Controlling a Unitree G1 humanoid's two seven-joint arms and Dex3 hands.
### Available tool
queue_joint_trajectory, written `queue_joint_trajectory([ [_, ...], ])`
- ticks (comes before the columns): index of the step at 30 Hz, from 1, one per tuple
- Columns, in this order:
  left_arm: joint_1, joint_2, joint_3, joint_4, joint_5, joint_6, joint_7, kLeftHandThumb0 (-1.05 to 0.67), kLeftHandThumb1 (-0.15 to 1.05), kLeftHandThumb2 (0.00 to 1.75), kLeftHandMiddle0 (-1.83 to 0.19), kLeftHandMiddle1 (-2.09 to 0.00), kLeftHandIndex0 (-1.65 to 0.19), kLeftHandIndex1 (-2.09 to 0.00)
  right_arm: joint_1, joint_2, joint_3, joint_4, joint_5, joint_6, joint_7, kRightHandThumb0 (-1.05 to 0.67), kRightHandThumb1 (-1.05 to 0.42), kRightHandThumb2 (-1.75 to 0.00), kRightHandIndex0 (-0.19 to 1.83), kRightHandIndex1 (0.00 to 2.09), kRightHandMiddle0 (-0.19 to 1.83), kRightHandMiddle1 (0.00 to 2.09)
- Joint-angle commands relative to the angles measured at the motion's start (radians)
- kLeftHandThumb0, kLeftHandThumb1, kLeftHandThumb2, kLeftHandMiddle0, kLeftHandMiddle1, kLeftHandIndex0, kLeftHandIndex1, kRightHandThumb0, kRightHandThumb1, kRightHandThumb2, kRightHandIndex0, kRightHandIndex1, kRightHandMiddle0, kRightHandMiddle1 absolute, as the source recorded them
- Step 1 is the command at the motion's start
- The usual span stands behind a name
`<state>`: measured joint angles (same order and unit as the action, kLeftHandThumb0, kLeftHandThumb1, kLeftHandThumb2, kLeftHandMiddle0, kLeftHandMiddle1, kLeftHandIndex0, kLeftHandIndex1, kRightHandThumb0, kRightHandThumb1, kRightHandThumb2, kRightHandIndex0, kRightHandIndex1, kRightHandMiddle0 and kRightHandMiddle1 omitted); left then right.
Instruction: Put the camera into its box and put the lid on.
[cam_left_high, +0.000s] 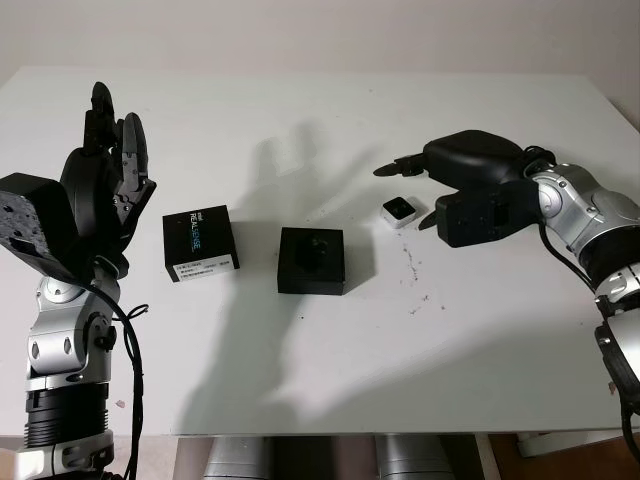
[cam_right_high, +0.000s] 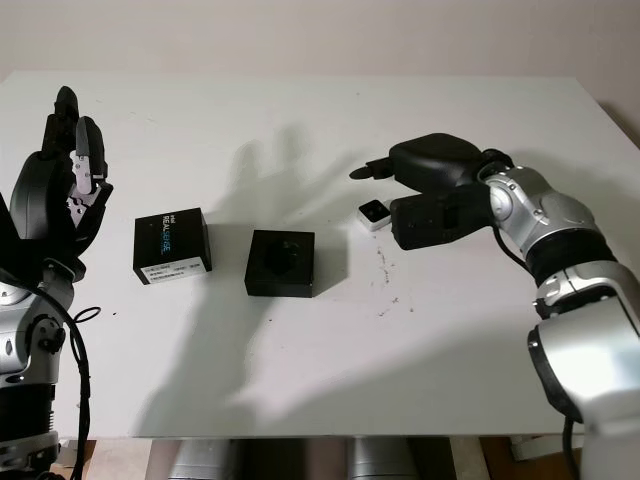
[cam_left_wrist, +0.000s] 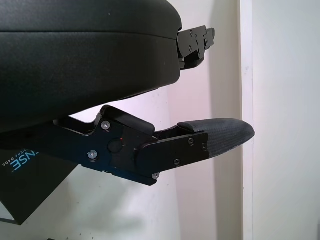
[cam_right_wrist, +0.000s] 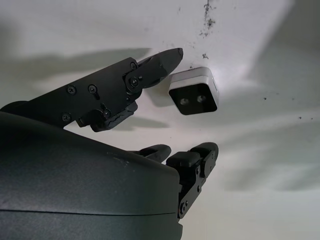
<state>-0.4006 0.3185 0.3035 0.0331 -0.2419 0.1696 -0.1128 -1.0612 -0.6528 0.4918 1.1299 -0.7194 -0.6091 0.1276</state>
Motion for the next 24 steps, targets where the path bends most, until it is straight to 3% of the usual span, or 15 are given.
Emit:
queue_joint_trajectory([
  [1, -0.010, 0.005, 0.004, -0.006, -0.001, -0.007, -0.001, -0.70, 1.05, 0.62, 0.19, 0.00, 0.19, 0.00, 0.004, 0.005, 0.006, 0.010, -0.006, -0.009, -0.016, -0.24, -0.83, -0.06, 0.43, 0.08, 0.49, 0.07],
  [24, -0.005, 0.013, 0.000, -0.018, 0.004, 0.022, 0.001, -0.71, 1.05, 0.60, 0.19, 0.00, 0.19, 0.00, 0.004, 0.042, 0.040, 0.074, -0.030, -0.003, -0.100, -0.25, -0.87, -0.06, 0.50, 0.07, 0.56, 0.07],
])
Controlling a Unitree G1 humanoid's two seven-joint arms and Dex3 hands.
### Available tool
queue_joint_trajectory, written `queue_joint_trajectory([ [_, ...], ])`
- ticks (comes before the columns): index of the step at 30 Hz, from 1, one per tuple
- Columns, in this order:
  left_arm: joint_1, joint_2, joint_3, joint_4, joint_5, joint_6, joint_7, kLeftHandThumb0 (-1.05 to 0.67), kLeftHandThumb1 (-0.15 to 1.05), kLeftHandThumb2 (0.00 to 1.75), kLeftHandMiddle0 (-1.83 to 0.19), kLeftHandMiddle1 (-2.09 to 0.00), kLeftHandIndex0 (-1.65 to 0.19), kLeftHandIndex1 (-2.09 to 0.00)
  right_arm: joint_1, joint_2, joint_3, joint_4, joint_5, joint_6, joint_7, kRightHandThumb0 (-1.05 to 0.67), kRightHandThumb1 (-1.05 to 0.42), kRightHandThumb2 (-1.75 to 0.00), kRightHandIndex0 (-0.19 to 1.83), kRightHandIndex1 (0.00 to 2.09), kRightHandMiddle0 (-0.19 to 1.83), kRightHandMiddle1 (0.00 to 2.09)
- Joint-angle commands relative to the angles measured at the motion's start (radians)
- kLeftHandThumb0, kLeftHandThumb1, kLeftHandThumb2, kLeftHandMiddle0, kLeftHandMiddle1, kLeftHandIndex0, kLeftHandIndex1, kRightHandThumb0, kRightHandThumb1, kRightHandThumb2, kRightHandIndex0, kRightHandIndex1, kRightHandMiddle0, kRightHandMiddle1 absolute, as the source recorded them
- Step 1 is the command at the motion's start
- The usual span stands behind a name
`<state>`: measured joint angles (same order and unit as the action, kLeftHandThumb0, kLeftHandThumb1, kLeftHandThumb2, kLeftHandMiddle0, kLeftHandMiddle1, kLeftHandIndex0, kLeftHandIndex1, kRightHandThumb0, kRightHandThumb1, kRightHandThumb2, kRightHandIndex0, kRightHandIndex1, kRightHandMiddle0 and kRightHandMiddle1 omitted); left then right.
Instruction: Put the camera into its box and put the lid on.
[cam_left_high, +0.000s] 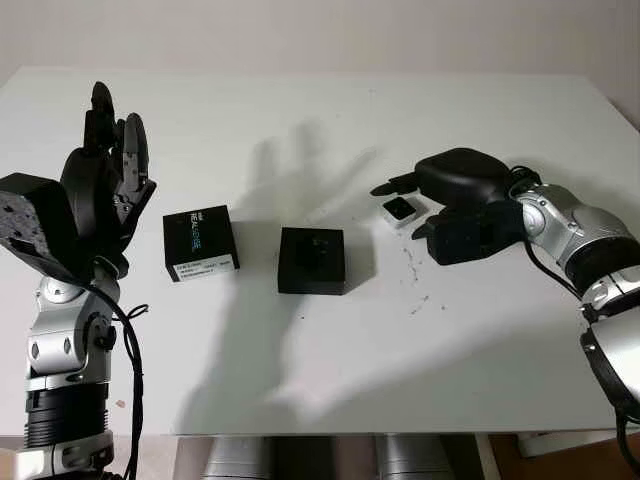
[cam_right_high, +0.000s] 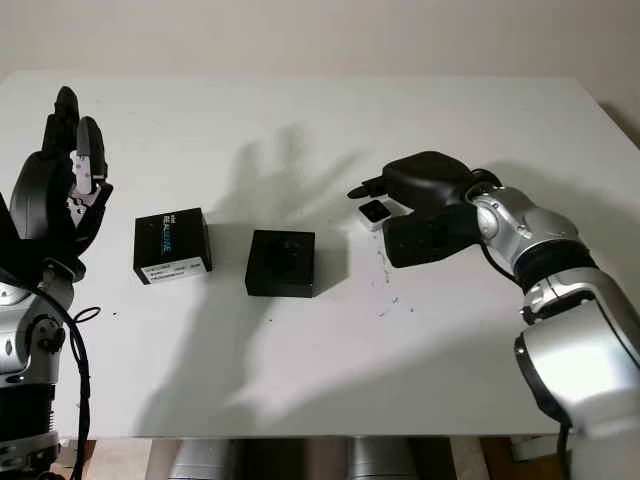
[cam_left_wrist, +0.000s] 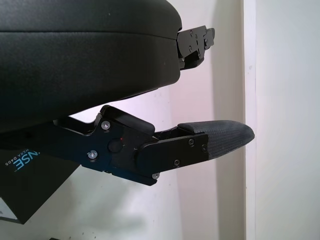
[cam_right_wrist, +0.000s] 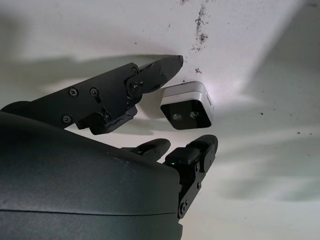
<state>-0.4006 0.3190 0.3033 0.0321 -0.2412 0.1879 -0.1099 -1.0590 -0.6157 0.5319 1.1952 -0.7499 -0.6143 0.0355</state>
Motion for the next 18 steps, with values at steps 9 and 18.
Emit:
queue_joint_trajectory([
  [9, -0.001, 0.012, 0.002, -0.026, 0.007, 0.007, 0.001, -0.70, 1.05, 0.61, 0.19, 0.00, 0.19, 0.00, 0.000, 0.015, 0.009, 0.021, -0.007, 0.027, -0.015, -0.25, -0.90, -0.06, 0.51, 0.07, 0.57, 0.07],
  [18, 0.001, 0.008, 0.006, -0.031, 0.003, -0.006, -0.002, -0.70, 1.05, 0.59, 0.19, 0.00, 0.19, 0.00, -0.002, 0.012, 0.018, 0.031, -0.019, 0.033, -0.053, -0.25, -0.90, -0.06, 0.54, 0.07, 0.63, 0.08],
])
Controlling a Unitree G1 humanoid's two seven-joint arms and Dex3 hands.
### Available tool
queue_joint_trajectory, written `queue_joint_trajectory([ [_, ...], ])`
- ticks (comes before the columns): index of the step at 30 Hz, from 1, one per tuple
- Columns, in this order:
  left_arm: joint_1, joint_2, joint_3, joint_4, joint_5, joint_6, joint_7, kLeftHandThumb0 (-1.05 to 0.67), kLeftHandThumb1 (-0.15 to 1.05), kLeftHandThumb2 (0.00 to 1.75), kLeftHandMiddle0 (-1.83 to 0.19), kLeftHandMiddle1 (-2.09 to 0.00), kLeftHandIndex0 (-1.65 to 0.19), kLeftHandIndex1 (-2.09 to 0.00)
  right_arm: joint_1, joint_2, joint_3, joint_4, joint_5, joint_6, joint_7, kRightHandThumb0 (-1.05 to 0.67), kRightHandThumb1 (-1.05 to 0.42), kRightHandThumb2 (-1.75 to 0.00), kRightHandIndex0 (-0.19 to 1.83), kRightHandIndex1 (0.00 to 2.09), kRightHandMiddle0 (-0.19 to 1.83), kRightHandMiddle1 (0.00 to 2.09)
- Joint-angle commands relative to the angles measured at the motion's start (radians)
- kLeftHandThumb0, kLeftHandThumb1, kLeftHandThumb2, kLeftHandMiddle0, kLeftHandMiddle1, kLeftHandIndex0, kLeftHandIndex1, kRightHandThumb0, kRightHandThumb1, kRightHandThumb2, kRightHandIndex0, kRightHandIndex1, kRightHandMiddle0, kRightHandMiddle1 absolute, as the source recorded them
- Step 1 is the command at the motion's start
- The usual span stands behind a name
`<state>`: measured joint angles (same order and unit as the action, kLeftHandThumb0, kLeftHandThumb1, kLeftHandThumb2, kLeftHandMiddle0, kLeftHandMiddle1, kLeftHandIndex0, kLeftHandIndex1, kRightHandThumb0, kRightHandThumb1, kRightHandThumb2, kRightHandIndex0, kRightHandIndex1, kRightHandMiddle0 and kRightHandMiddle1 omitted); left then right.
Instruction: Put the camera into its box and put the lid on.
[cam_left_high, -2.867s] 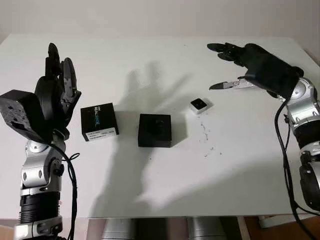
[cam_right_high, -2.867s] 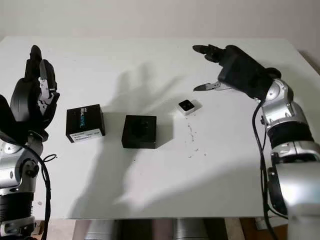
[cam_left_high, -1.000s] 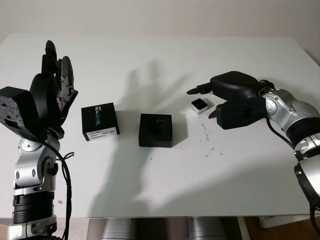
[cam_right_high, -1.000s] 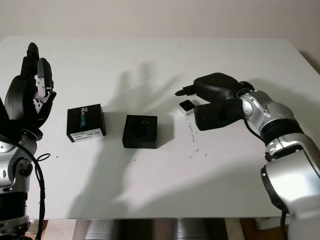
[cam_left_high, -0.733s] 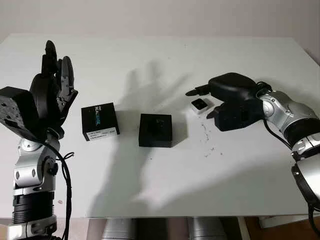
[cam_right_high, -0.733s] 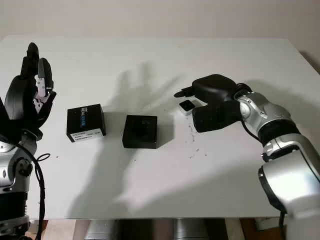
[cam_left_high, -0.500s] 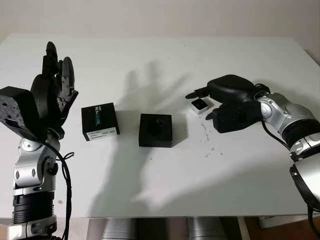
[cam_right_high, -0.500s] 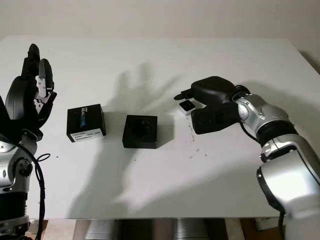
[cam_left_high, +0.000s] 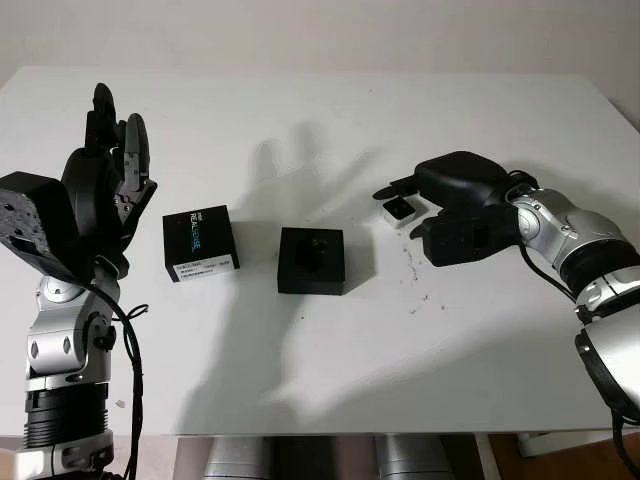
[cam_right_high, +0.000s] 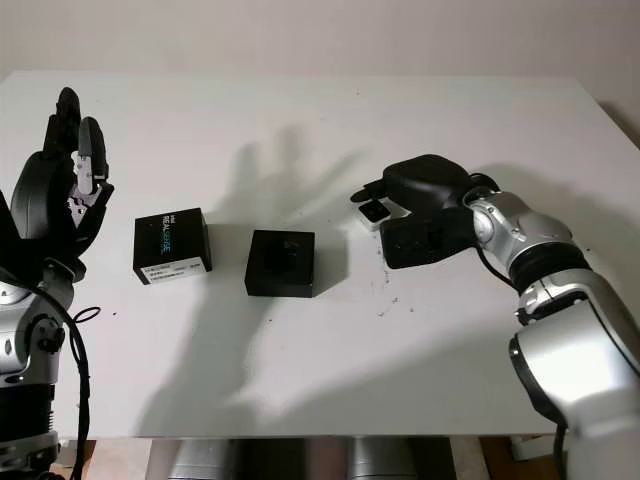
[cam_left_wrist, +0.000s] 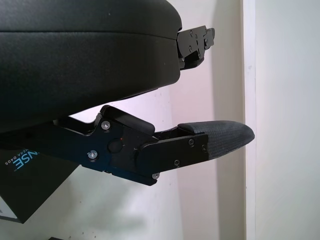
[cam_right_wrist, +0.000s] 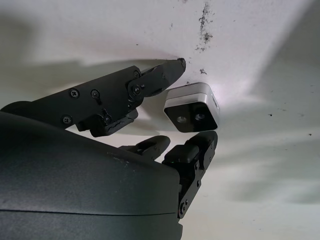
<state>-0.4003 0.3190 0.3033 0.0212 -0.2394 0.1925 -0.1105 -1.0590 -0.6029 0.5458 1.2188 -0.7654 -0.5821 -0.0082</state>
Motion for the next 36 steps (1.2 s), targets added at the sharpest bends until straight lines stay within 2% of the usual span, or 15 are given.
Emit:
queue_joint_trajectory([
  [1, 0.001, 0.008, 0.006, -0.022, 0.002, -0.008, 0.000, -0.70, 1.05, 0.59, 0.19, 0.00, 0.19, 0.00, -0.003, -0.002, 0.006, 0.007, -0.007, 0.000, -0.014, -0.25, -0.90, -0.06, 0.55, 0.07, 0.63, 0.08],
  [18, 0.004, 0.013, 0.004, -0.025, 0.007, 0.000, -0.003, -0.71, 1.05, 0.60, 0.19, 0.00, 0.19, 0.00, -0.007, -0.001, 0.013, 0.013, -0.016, 0.025, -0.029, -0.26, -0.89, -0.06, 0.59, 0.07, 0.69, 0.08],
  [31, 0.011, 0.014, 0.006, -0.032, 0.004, 0.005, -0.007, -0.70, 1.05, 0.61, 0.19, 0.00, 0.19, 0.00, -0.002, 0.001, 0.015, 0.026, -0.013, 0.026, -0.015, -0.25, -0.94, -0.07, 0.70, 0.11, 0.85, 0.18],
  [32, 0.011, 0.014, 0.007, -0.034, 0.003, 0.009, -0.006, -0.70, 1.05, 0.61, 0.19, 0.00, 0.19, 0.00, -0.002, 0.000, 0.021, 0.027, -0.020, 0.024, -0.021, -0.25, -0.95, -0.06, 0.69, 0.11, 0.83, 0.23],
  [34, 0.010, 0.013, 0.008, -0.036, 0.001, 0.013, -0.005, -0.70, 1.05, 0.61, 0.19, 0.00, 0.19, 0.00, -0.002, -0.001, 0.030, 0.028, -0.031, 0.021, -0.033, -0.26, -0.96, -0.06, 0.69, 0.09, 0.58, 0.72],
  [35, 0.010, 0.013, 0.008, -0.036, 0.000, 0.014, -0.006, -0.69, 1.05, 0.61, 0.19, 0.00, 0.19, 0.00, -0.002, -0.001, 0.033, 0.029, -0.034, 0.020, -0.037, -0.27, -0.96, -0.06, 0.69, 0.08, 0.50, 0.87],
  [36, 0.010, 0.013, 0.009, -0.036, -0.002, 0.013, -0.008, -0.69, 1.05, 0.61, 0.19, 0.00, 0.19, 0.00, -0.002, -0.002, 0.036, 0.030, -0.037, 0.020, -0.040, -0.27, -0.97, -0.06, 0.68, 0.08, 0.47, 0.93],
])
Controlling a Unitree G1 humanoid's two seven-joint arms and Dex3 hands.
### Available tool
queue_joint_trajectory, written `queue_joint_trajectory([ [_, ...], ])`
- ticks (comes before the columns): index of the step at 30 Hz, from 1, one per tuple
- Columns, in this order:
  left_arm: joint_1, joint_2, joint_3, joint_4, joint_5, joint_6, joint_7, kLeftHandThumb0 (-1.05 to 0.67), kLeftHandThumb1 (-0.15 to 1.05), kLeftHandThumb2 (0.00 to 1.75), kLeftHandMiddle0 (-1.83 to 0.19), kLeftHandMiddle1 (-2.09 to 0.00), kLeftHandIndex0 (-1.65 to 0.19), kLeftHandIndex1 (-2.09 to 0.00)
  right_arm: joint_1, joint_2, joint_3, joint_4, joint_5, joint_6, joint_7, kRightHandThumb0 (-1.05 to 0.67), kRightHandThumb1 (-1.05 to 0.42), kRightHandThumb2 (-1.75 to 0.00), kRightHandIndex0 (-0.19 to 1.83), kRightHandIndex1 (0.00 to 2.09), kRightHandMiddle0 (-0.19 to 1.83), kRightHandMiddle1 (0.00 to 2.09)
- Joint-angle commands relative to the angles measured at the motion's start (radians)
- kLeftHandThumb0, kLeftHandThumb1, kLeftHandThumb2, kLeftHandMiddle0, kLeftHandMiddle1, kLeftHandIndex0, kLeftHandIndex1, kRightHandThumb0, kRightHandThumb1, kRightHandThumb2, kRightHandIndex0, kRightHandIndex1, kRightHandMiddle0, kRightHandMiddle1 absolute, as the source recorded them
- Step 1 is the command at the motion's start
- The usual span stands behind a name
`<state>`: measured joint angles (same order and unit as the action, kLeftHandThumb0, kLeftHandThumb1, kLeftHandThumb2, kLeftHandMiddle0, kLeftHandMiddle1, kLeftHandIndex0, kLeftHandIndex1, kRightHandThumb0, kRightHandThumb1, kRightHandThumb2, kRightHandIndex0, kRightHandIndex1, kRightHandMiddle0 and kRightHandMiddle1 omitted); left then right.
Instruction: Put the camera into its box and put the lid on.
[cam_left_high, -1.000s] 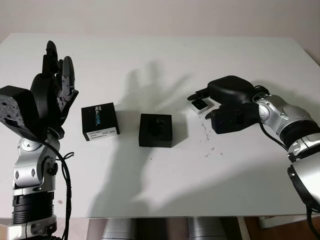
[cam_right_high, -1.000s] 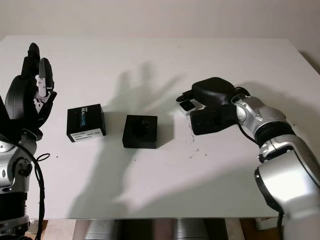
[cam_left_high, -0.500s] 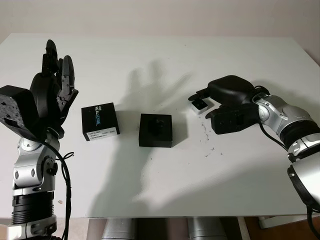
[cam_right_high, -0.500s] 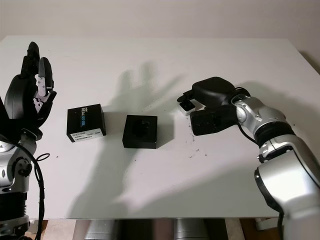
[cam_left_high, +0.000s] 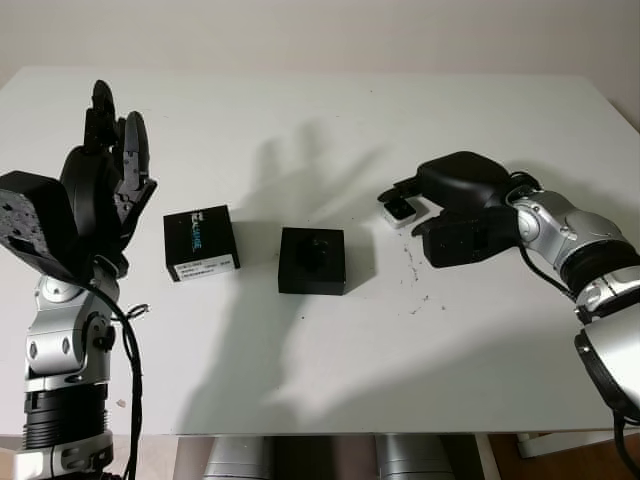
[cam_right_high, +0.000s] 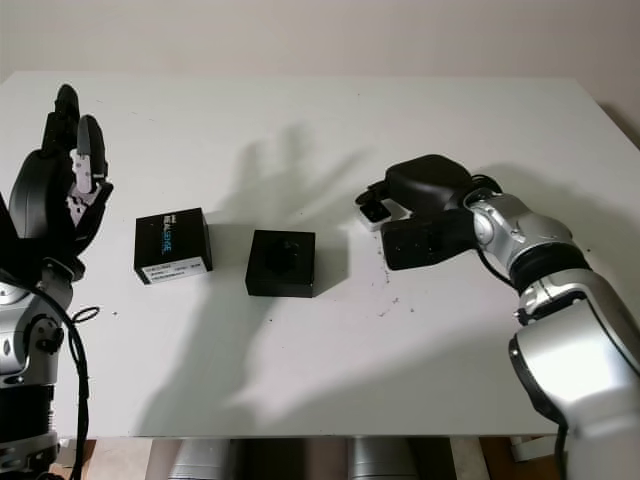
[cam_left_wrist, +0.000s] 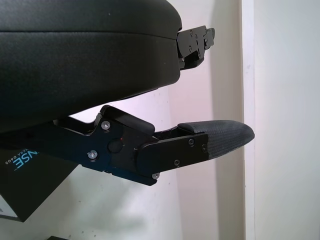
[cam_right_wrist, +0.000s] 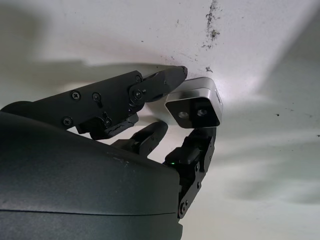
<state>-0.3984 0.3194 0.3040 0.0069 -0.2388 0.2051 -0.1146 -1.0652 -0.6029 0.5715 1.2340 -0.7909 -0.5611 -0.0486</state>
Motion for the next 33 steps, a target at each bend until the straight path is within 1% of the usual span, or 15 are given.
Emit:
queue_joint_trajectory([
  [1, 0.008, 0.013, 0.009, -0.020, -0.002, 0.001, -0.004, -0.69, 1.05, 0.62, 0.19, 0.00, 0.19, 0.00, 0.003, -0.001, 0.014, 0.016, -0.015, 0.005, -0.001, -0.27, -0.97, -0.06, 0.68, 0.07, 0.46, 0.96],
  [7, 0.005, 0.015, 0.007, -0.019, 0.002, 0.007, -0.004, -0.70, 1.05, 0.62, 0.19, 0.00, 0.19, 0.00, 0.002, 0.001, 0.028, 0.020, -0.027, 0.022, 0.000, -0.33, -0.99, -0.06, 0.58, 0.03, 0.41, 1.04],
  [13, 0.005, 0.018, 0.005, -0.021, 0.004, 0.013, -0.006, -0.71, 1.05, 0.62, 0.19, 0.00, 0.19, 0.00, 0.014, 0.006, 0.019, 0.027, -0.014, 0.034, -0.002, -0.39, -0.98, -0.05, 0.52, 0.04, 0.29, 1.37],
  [18, 0.005, 0.014, 0.007, -0.019, 0.004, 0.003, -0.005, -0.70, 1.05, 0.62, 0.19, 0.00, 0.19, 0.00, 0.020, 0.007, 0.014, 0.031, -0.007, 0.030, -0.014, -0.42, -0.98, -0.05, 0.50, 0.04, 0.27, 1.50],
  [27, 0.004, 0.013, 0.007, -0.020, 0.004, 0.005, -0.004, -0.70, 1.05, 0.61, 0.19, 0.00, 0.19, 0.00, 0.022, 0.001, 0.026, 0.031, -0.019, 0.023, -0.035, -0.43, -0.99, -0.05, 0.48, 0.04, 0.26, 1.54],
  [33, 0.002, 0.010, 0.006, -0.022, 0.006, 0.003, 0.002, -0.70, 1.05, 0.61, 0.19, 0.00, 0.19, 0.00, 0.027, -0.005, 0.019, 0.029, -0.012, 0.026, -0.039, -0.41, -0.98, -0.05, 0.48, 0.05, 0.26, 1.50],
])
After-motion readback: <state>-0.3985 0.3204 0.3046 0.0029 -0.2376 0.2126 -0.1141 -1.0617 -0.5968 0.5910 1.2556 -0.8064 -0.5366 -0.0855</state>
